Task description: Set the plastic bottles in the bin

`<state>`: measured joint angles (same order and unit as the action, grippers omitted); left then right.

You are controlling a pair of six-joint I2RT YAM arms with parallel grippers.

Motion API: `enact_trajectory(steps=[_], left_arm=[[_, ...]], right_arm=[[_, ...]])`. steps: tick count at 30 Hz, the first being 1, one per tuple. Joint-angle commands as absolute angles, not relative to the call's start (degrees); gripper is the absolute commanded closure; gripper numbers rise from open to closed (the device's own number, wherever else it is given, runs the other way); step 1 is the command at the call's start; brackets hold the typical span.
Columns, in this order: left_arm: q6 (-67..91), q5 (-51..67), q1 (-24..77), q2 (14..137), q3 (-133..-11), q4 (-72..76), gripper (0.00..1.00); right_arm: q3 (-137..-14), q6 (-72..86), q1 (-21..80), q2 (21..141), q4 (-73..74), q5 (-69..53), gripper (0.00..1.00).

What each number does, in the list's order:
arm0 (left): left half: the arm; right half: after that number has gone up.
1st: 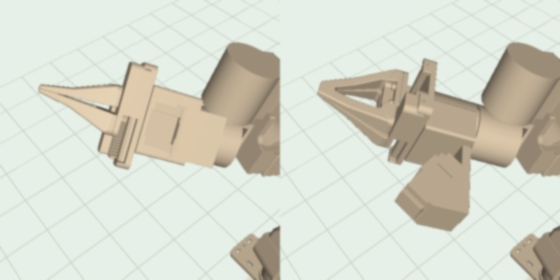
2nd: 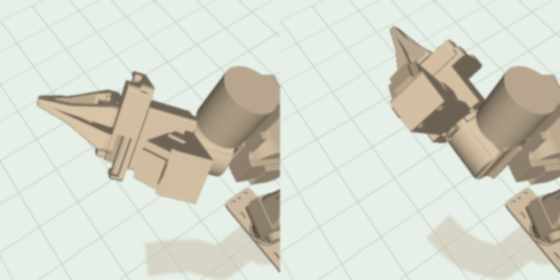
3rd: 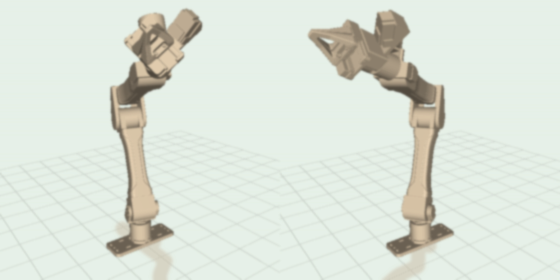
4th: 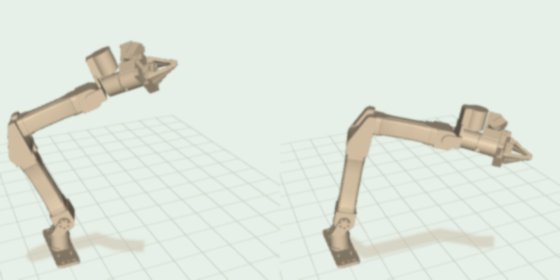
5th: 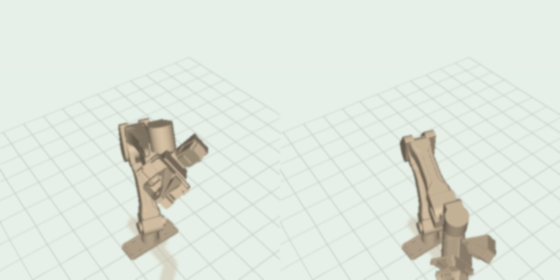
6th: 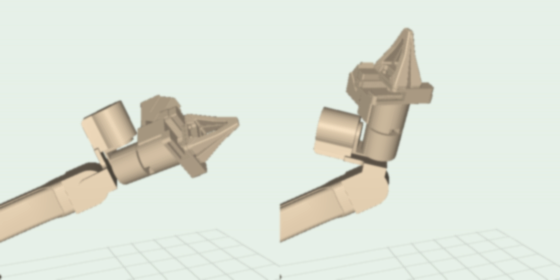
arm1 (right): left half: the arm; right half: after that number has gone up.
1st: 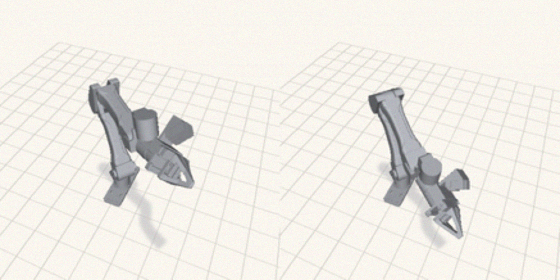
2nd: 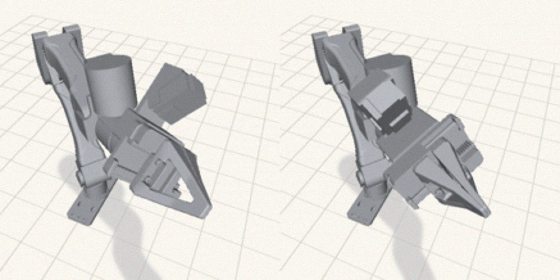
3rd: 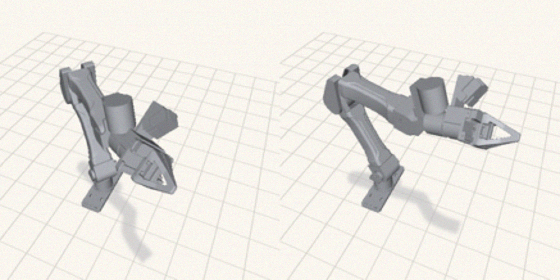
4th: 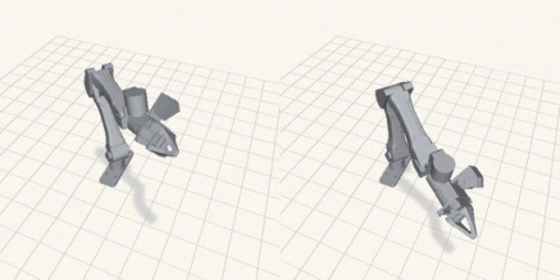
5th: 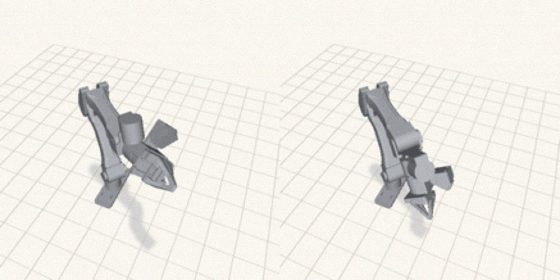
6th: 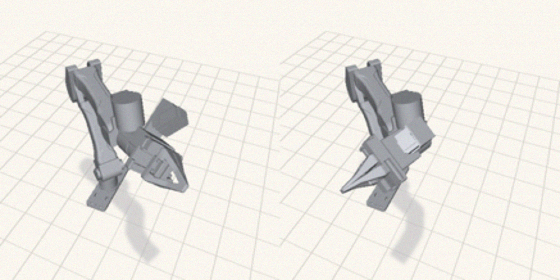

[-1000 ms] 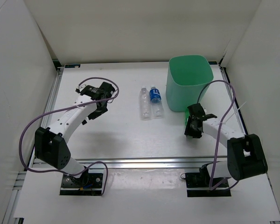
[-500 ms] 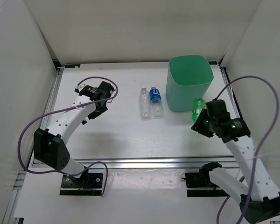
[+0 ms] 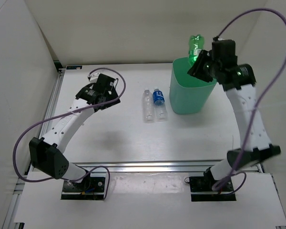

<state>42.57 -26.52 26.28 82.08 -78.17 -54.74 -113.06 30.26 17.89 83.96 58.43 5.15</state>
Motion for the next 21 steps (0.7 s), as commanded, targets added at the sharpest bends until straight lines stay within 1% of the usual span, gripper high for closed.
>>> enact_trajectory(steps=[1, 2, 3, 4, 6, 7, 8, 9, 13, 14, 15, 17, 18, 19, 21], left_arm=[[30.89, -11.47, 24.44, 85.68, -85.68, -46.85, 0.0], [30.33, -5.6, 23.3, 87.26, -87.61, -47.37, 0.0], [30.32, -2.93, 23.29, 88.75, -91.28, -47.9, 0.0], [29.45, -1.07, 22.51, 91.38, -93.06, -48.42, 0.0], [28.83, 0.78, 22.5, 93.33, -96.4, -49.83, 0.0], [28.31, 0.79, 22.5, 93.95, -98.59, -49.83, 0.0], [28.3, 0.79, 22.5, 94.65, -99.4, -49.83, 0.0], [28.3, 0.79, 21.89, 94.66, -99.93, -49.83, 0.0], [33.65, 2.98, 18.38, 98.59, -101.6, -48.87, 0.0], [35.05, 2.99, 18.37, 99.66, -101.6, -48.87, 0.01], [35.59, 3.95, 17.67, 100.8, -102.38, -48.35, 0.06], [37.08, 3.96, 17.67, 104.04, -103.44, -48.34, 0.06], [39.18, 4.48, 17.67, 105.11, -103.45, -47.12, 0.06], [40.42, 7.61, 16.8, 106.25, -103.45, -46.41, 0.06], [40.43, 15.78, 15.65, 112.82, -105.72, -45.53, 0.04]], right_arm=[[-118.73, 27.33, 15.3, 89.03, 57.32, 0.54, 0.81], [-118.74, 27.33, 13.99, 89.56, 56.26, -0.69, 0.81], [-118.22, 27.33, 13.28, 90.08, 55.55, -1.49, 0.81], [-118.21, 27.94, 12.66, 90.09, 55.55, -1.49, 0.78], [-116.65, 29.26, 10.9, 90.09, 55.55, -2.9, 0.66], [-115.67, 29.27, 10.9, 89.22, 55.55, -2.9, 0.57], [-114.62, 29.79, 10.12, 88.6, 54.5, -2.9, 0.42], [-113.48, 29.79, 9.59, 87.98, 54.49, -4.03, 0.0], [-112.94, 29.27, 8.96, 85.0, 53.96, -6.33, 0.0], [-114.16, 29.79, 8.96, 83.69, 53.96, -6.33, 0.0], [-114.87, 29.79, 8.96, 83.67, 54.57, -7.02, 0.0], [-117.67, 30.4, 7.83, 82.97, 57.2, -8.34, 0.0], [-121.17, 30.41, 7.82, 82.97, 58.26, -9.05, 0.0], [-122.24, 30.41, 7.82, 82.97, 59.05, -9.84, 0.0], [-122.26, 30.41, 7.82, 81.75, 59.58, -12.29, 0.0]])
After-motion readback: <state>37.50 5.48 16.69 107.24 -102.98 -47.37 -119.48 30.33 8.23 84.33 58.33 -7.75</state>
